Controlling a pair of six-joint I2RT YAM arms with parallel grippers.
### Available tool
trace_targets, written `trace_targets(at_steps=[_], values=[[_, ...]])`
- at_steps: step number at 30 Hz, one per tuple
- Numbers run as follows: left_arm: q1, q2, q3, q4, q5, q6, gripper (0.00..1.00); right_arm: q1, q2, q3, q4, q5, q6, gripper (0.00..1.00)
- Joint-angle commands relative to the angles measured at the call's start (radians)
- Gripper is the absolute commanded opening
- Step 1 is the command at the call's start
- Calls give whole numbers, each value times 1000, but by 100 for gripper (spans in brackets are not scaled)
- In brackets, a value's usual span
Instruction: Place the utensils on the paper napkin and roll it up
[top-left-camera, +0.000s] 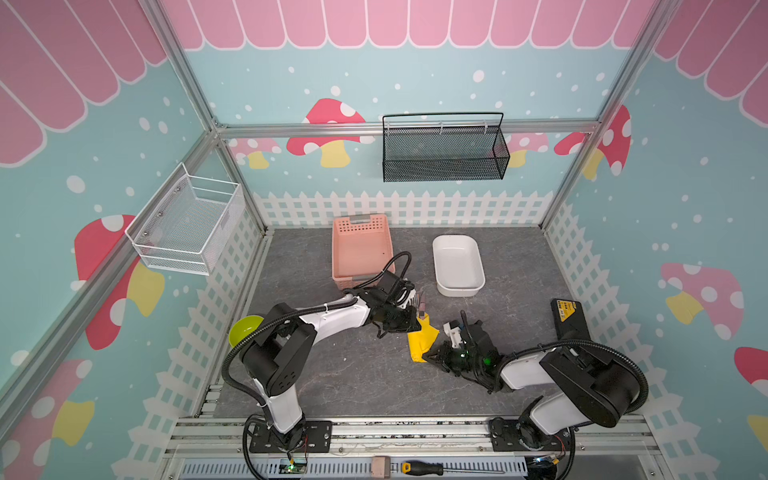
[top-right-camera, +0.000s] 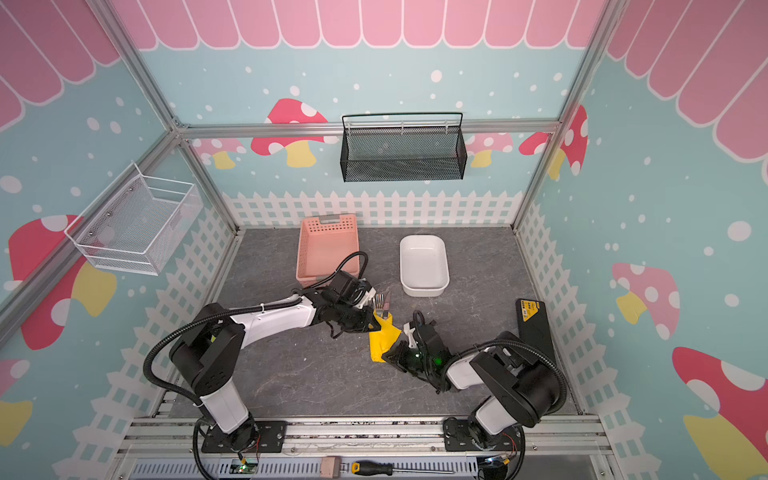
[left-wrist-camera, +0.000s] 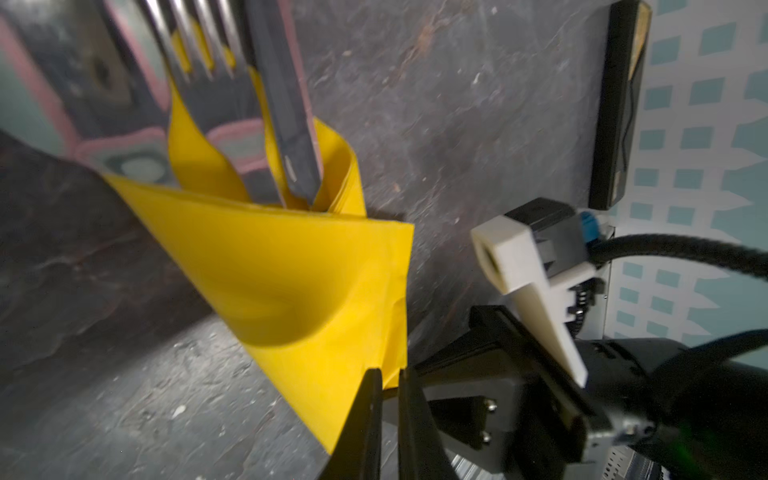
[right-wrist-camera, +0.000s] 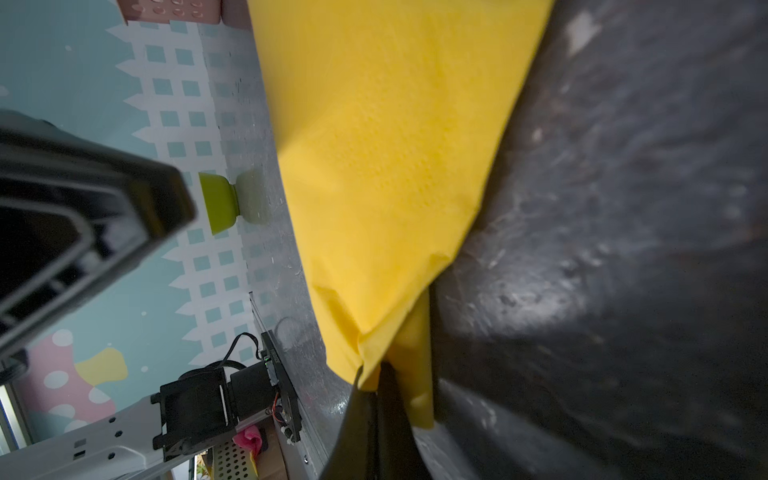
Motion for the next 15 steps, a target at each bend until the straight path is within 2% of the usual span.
trace_targets(at_steps=[1,15], values=[[0,12,-27,26,-1,3,9,10,25,-33,-82,31,48,0],[-3,124,-19,62,53,3,6,13,35,-22,-84,25,41,0]])
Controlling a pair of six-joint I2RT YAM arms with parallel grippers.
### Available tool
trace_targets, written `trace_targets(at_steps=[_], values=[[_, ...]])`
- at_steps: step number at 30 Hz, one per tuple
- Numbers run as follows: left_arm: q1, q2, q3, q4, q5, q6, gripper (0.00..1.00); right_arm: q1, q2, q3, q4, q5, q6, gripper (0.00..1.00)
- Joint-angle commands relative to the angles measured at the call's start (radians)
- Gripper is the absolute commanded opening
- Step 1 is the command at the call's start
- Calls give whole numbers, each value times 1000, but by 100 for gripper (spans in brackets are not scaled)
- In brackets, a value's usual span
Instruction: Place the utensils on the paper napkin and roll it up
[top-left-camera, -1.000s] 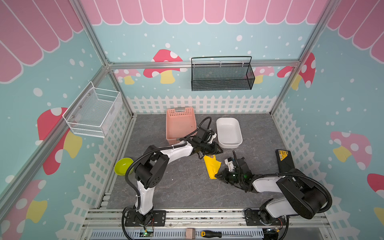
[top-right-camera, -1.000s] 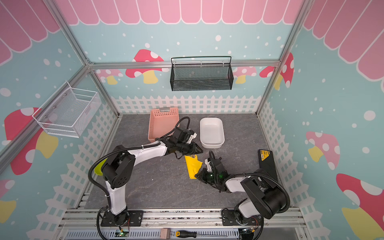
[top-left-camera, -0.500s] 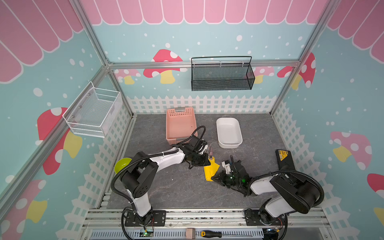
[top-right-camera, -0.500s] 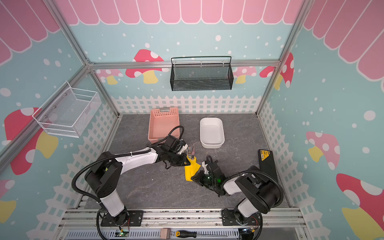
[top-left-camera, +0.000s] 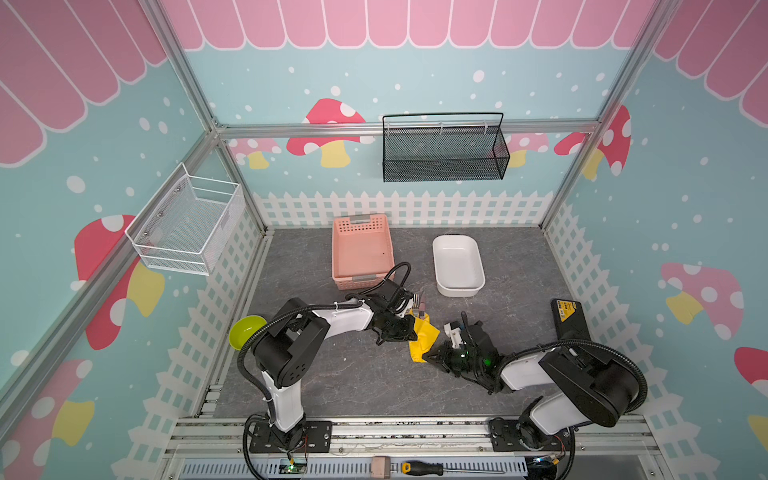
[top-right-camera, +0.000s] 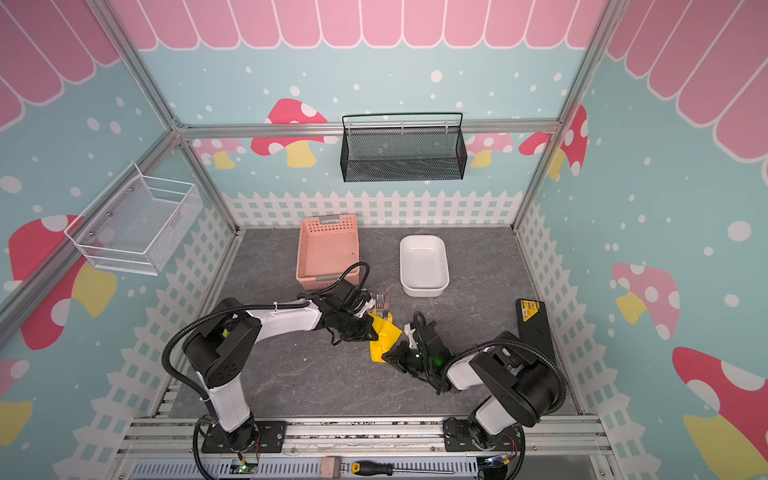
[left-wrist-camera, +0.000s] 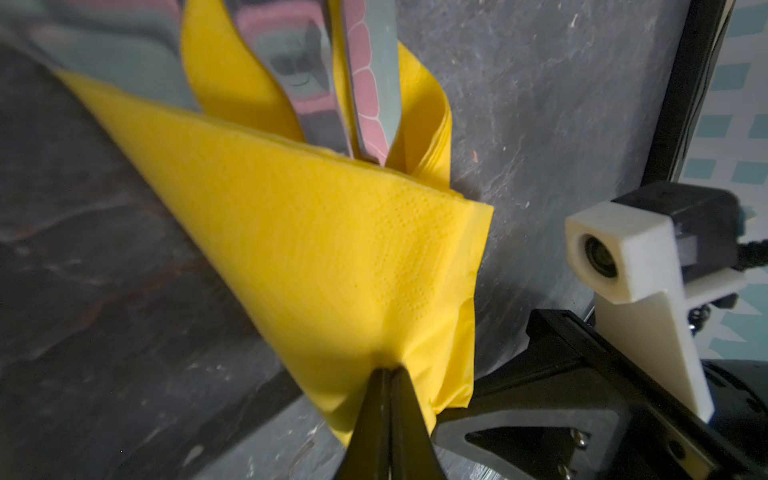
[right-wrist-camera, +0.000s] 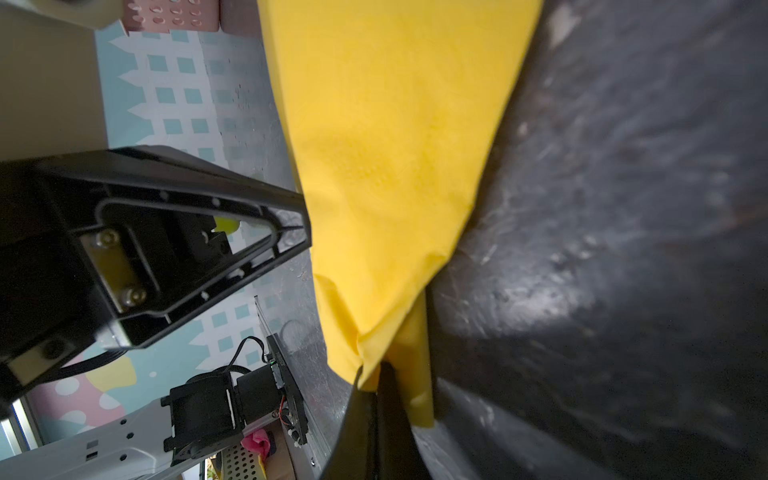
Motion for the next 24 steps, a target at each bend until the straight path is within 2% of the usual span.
trace_targets(at_steps=[1,7,17,24], values=[[-5,44,6,8,25,3,6,13,29,-20,-92,22,17,0],[-5,72,2,8,28,2,5,12,-6,-3,-144,35,-9,0],[-3,89,7,4,32,2,5,-9,-264,95,-545,150,-137,15],[-3,89,8,5,30,2,5,-38,-363,164,-694,194,-206,18]])
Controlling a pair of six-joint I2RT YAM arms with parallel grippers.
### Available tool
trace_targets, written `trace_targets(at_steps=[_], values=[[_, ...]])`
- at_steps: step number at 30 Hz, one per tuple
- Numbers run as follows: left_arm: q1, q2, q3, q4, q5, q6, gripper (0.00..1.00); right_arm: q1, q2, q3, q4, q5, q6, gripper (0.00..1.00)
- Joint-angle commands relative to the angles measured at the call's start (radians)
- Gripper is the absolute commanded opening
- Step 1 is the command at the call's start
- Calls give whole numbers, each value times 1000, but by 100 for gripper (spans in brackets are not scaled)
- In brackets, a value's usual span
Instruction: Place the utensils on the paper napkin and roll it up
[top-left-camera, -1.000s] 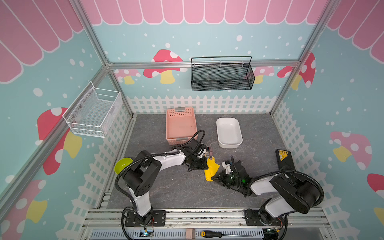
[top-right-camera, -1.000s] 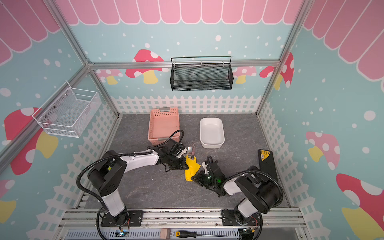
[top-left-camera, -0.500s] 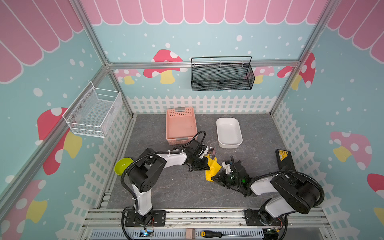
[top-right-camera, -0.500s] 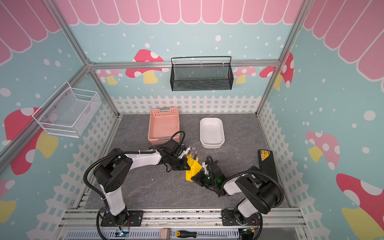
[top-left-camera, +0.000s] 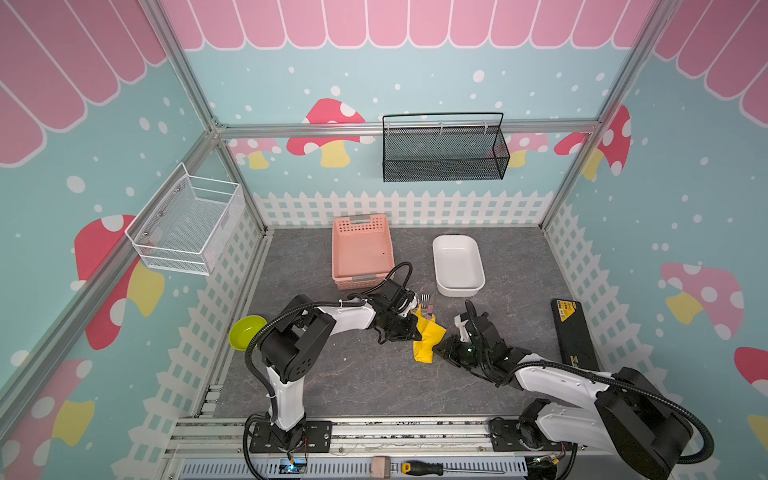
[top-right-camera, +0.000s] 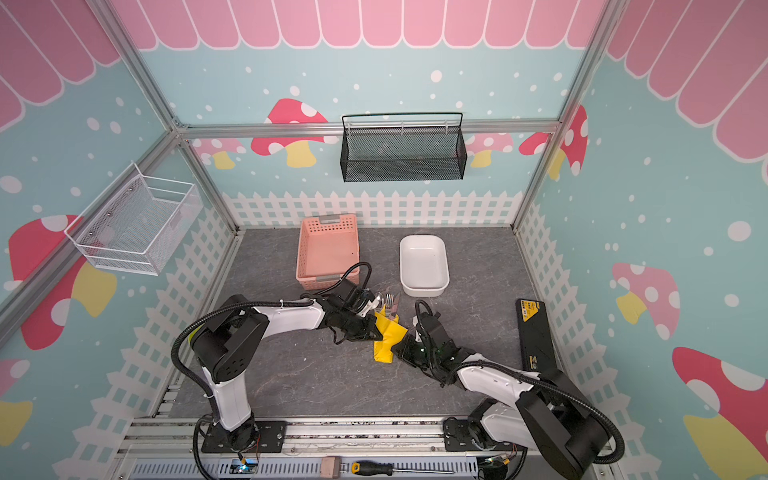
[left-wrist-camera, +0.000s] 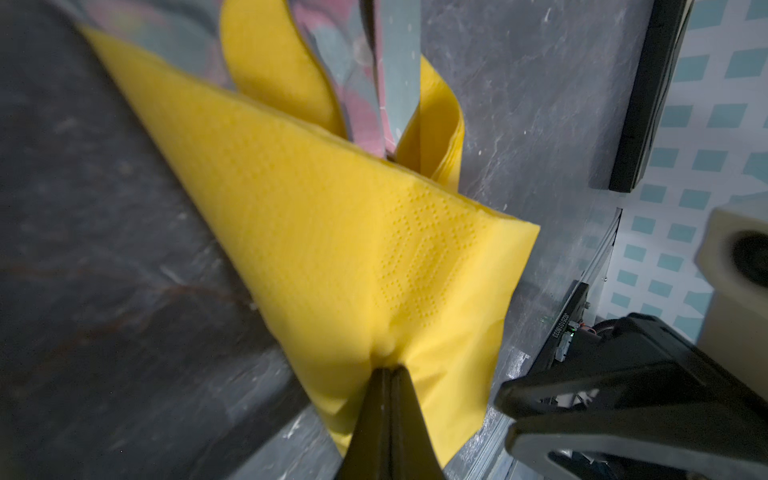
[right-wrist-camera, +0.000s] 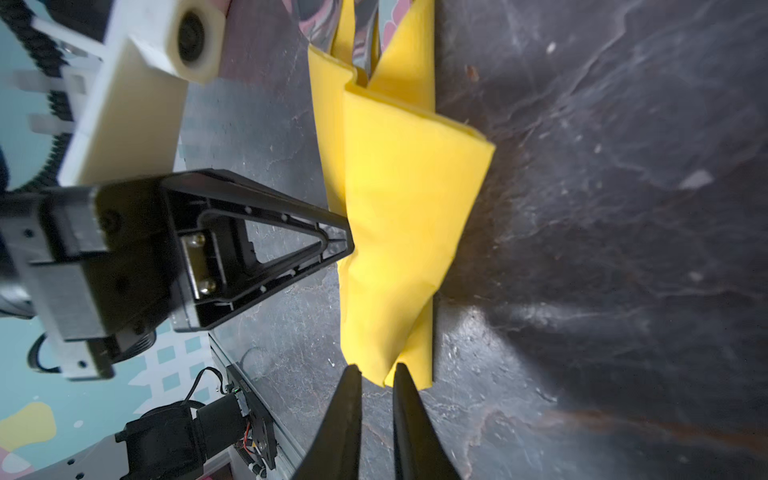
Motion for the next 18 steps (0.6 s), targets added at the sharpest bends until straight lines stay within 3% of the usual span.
trace_targets(at_steps=[1,18], values=[[-7,45,-5,-44,-37,3,5,-13,-27,51,-133,50,-59,18],[-7,36,-10,-45,-43,1,4,-32,44,195,-193,24,-195,18]])
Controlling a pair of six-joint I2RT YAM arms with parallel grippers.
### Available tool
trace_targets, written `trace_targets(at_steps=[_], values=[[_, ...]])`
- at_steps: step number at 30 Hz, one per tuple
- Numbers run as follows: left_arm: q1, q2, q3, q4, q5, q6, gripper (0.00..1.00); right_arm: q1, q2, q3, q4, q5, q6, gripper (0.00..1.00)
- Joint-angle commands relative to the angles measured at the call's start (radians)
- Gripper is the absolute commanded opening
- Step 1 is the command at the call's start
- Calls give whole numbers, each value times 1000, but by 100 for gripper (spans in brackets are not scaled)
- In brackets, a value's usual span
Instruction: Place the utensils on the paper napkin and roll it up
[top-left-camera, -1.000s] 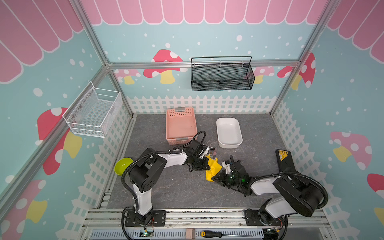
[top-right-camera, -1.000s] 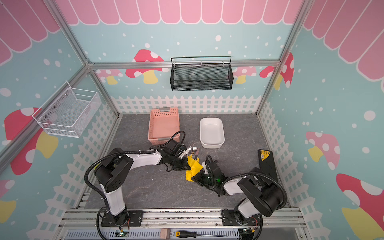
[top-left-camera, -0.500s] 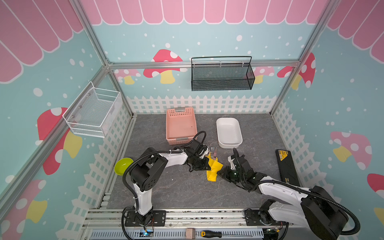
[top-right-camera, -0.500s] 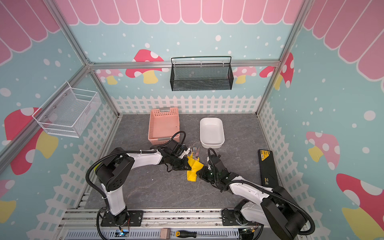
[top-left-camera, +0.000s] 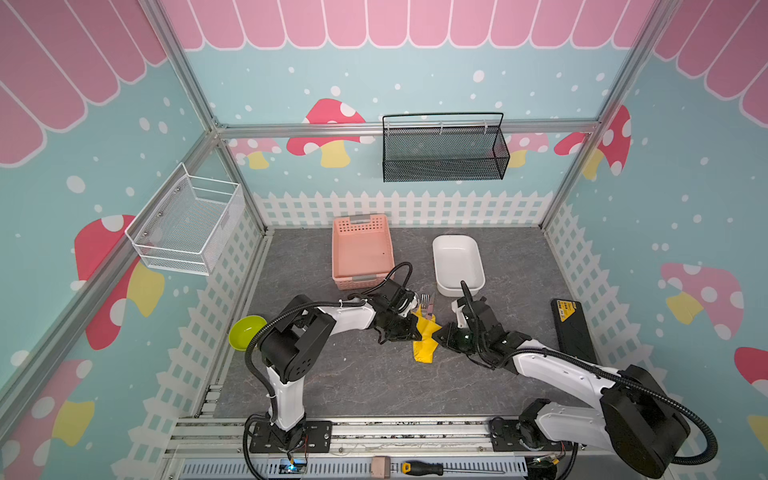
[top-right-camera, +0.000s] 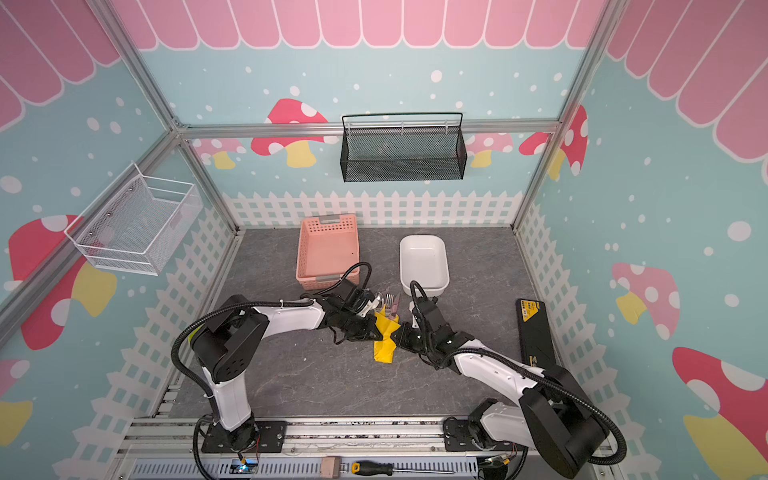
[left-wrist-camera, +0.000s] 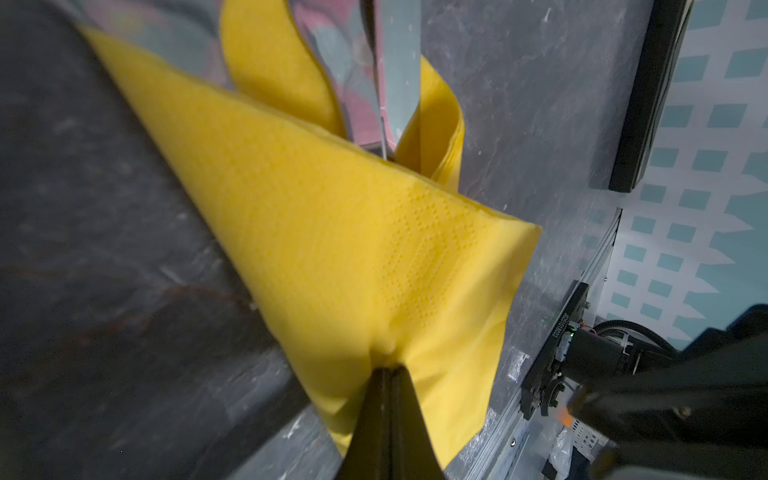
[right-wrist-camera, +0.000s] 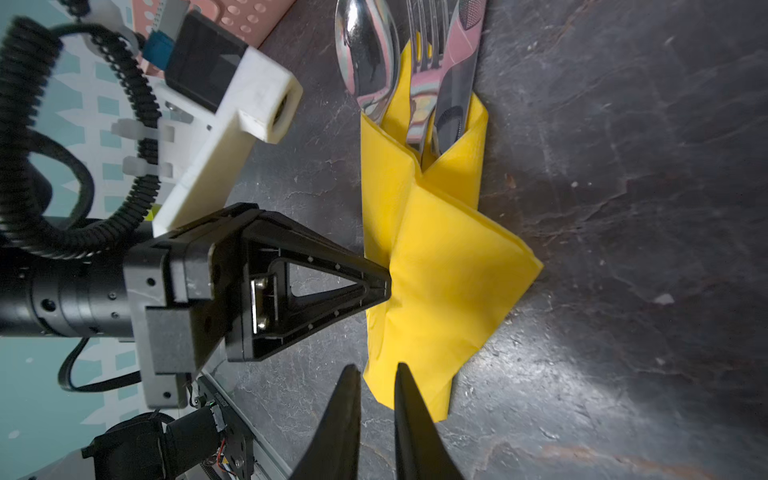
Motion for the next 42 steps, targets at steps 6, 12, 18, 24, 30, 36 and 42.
trace_targets(at_steps=[6,12,18,24,30,36,42], values=[[-7,28,-11,-44,-47,2,3,-14,18,46,-48,-6,-47,18],[-7,31,-13,-44,-45,-2,3,-21,32,71,-56,-28,-75,17],[-8,31,-9,-45,-48,-2,3,-29,62,85,-57,-57,-102,11],[-8,29,-10,-45,-47,-2,3,-30,132,100,-13,-149,-129,7],[-9,29,-10,-45,-50,-2,3,-29,195,83,60,-254,-130,6],[-9,38,-1,-50,-46,1,3,-24,241,55,104,-311,-120,6],[-8,34,1,-53,-49,0,3,-23,261,19,85,-316,-122,5]])
